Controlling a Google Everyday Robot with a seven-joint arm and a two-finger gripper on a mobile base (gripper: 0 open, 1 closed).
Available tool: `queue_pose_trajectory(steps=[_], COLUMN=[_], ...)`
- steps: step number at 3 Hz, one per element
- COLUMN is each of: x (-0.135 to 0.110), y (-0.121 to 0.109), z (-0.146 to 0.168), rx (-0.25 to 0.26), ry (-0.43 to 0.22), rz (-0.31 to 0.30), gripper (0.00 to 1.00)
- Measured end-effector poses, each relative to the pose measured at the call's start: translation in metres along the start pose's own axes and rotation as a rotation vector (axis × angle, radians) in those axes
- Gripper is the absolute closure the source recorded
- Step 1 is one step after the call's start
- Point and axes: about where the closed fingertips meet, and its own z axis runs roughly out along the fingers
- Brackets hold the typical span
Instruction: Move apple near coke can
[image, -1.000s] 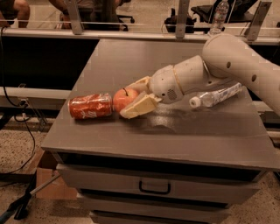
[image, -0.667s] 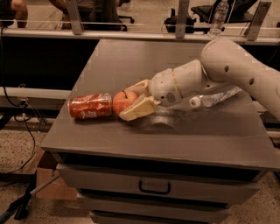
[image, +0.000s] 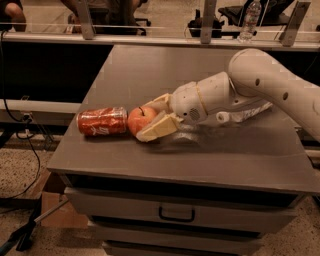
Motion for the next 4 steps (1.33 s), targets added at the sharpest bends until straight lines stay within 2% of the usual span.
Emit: queue_pose_trajectory(steps=[1,2,3,4], x=[0.0,-0.002,-0.009,-0.02], y=[0.001,-0.001,-0.01,-0.023], z=[-0.002,-0.011,-0.044,-0.107], rx=[0.0,0.022,0.113,0.295], ry=[0.005,0.012,0.028,0.09], rz=[-0.003,-0.008,-0.031,-0.067], gripper=[0.0,0.0,0.0,0.0])
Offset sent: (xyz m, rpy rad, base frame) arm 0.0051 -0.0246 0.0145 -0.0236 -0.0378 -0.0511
